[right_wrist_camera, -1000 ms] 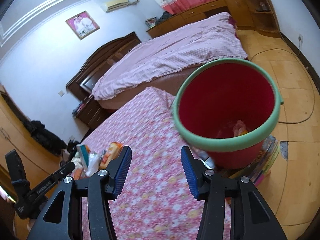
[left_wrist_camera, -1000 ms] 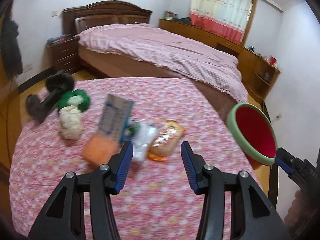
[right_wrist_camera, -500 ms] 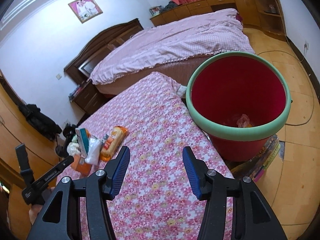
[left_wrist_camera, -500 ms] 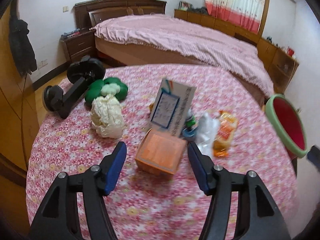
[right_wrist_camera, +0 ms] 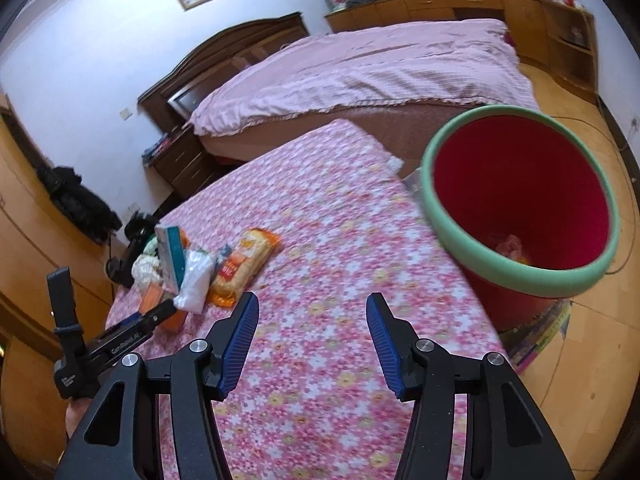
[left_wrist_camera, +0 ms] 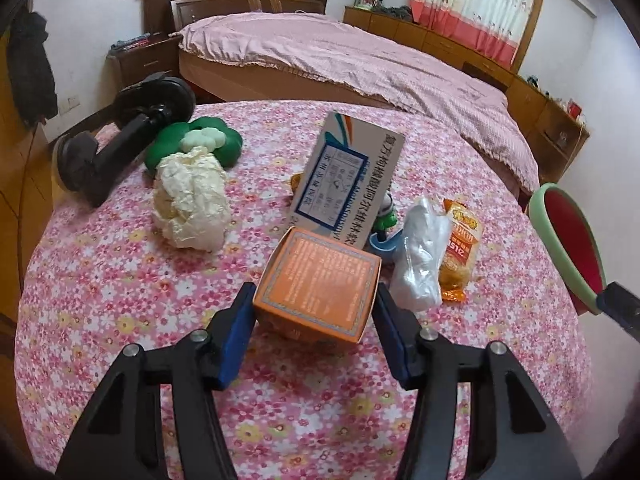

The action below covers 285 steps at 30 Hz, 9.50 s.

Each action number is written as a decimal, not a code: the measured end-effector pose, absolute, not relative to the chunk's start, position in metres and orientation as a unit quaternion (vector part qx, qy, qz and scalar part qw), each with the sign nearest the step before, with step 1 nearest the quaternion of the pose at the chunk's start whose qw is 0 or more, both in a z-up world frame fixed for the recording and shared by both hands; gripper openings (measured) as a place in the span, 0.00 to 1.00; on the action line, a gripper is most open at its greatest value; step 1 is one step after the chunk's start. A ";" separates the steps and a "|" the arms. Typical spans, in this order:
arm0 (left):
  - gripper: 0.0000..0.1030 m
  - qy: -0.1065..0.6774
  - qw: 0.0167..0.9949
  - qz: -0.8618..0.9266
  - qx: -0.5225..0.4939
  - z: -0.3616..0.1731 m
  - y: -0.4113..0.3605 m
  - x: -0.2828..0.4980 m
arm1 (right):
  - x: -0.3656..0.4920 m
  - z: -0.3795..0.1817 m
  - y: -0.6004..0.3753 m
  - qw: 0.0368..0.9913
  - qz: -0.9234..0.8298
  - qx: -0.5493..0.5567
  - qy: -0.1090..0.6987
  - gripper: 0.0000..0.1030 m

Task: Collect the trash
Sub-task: 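Reach the left gripper to the orange box and close on it, then lift the orange box with the left gripper while the right grasps the white plastic bag, then carry the orange box in the left gripper over the red bucket while the right carries the bag, then open the left gripper to drop the box into the bucket while the right drops the bag, then reach the left gripper to the white medicine box and close on it, then grasp the yellow rice-cracker snack packet with the right gripper while the left holds the medicine box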

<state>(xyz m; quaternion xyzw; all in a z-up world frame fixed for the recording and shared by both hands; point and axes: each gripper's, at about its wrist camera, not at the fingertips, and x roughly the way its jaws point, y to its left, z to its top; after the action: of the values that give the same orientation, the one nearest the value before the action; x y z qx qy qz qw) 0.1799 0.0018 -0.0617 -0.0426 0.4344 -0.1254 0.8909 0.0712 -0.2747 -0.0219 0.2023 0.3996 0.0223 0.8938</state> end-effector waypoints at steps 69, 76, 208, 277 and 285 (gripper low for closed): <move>0.56 0.383 0.904 -0.148 -0.119 -0.005 -0.012 0.100 | 0.063 -0.014 -0.258 0.899 0.094 0.216 0.369 0.23; 0.56 0.381 0.901 -0.185 -0.095 0.008 -0.053 0.097 | 0.049 -0.011 -0.293 0.911 0.056 0.202 0.356 0.23; 0.63 0.379 0.914 -0.135 -0.047 0.010 -0.034 0.166 | 0.076 -0.011 -0.312 0.901 0.006 0.238 0.363 0.52; 0.55 0.399 0.905 0.003 -0.144 -0.053 0.099 0.189 | 0.173 -0.060 -0.183 0.875 0.053 0.153 0.455 0.52; 0.55 0.395 0.904 -0.010 -0.163 -0.058 0.105 0.192 | 0.190 -0.077 -0.163 0.875 0.035 0.128 0.466 0.52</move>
<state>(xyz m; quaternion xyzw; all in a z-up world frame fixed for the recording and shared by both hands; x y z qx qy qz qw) 0.1918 0.1054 -0.0581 -0.1625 0.3947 -0.0105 0.9043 0.1899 -0.1629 -0.0766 0.1277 0.4662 0.0350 0.8747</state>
